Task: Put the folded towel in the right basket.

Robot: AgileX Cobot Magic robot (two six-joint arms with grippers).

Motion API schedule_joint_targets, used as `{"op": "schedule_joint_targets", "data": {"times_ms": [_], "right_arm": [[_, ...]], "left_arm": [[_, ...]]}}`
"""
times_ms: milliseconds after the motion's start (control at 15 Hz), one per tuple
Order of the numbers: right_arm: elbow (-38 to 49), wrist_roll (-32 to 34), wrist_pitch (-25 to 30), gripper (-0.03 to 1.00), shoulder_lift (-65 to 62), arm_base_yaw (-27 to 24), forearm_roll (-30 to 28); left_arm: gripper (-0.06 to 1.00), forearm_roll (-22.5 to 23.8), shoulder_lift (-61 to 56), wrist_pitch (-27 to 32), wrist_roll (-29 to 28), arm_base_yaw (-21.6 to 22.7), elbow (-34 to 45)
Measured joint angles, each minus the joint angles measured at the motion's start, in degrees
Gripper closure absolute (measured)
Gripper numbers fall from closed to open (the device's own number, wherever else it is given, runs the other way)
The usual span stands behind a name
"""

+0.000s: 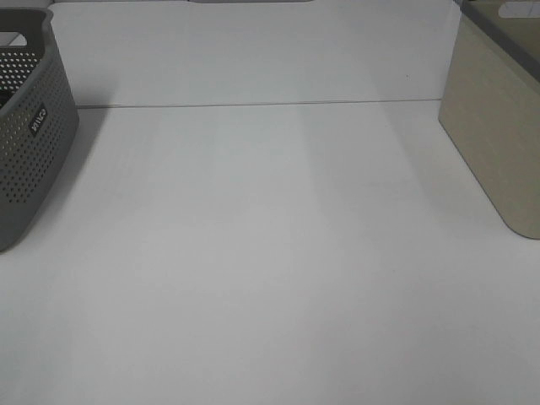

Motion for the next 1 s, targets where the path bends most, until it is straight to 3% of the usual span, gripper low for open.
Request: {"op": "schedule_joint_targets", "data": {"times_ms": [800,1000], "right_arm": [[0.00,0.00,0.06,0.29,-0.40,0.00,0.00],[0.11,0.06,0.11,0.29,-7.10,0.00,0.00]], "left_arm": [[-0.03,0.00,0.00,0.00,0.00,0.00,0.00],[-0.03,0.00,0.00,0.00,0.00,0.00,0.00]]}}
